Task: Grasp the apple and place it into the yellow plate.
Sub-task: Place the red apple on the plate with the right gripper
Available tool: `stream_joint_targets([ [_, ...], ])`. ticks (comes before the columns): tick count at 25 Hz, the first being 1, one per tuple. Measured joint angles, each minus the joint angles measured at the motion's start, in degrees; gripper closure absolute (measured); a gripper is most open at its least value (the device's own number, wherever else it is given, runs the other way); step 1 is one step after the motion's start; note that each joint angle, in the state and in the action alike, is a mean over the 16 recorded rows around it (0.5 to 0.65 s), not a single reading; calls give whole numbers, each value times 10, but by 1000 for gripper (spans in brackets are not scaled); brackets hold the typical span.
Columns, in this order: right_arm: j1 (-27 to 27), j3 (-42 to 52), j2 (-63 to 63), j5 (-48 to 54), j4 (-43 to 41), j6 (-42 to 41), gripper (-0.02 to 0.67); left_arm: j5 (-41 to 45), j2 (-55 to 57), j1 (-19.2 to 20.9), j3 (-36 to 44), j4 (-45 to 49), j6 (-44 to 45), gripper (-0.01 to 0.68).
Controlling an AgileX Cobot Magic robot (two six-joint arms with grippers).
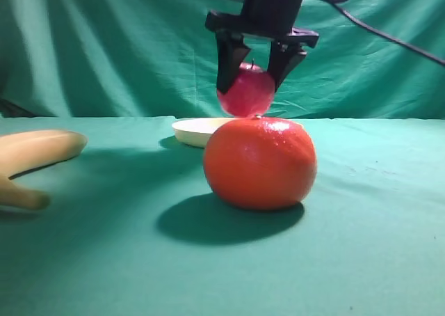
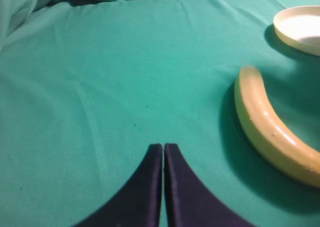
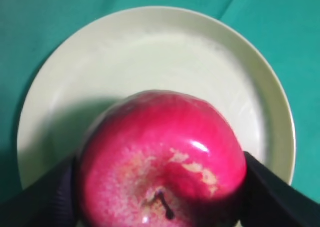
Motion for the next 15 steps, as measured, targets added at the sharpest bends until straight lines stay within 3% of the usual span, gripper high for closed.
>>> stream_joint_targets([
  [11, 0, -1, -20, 9, -2, 0, 5, 0, 0, 0, 0, 0, 0, 673],
  [15, 0, -1, -54, 26, -6, 7, 68, 0, 0, 0, 0, 0, 0, 673],
])
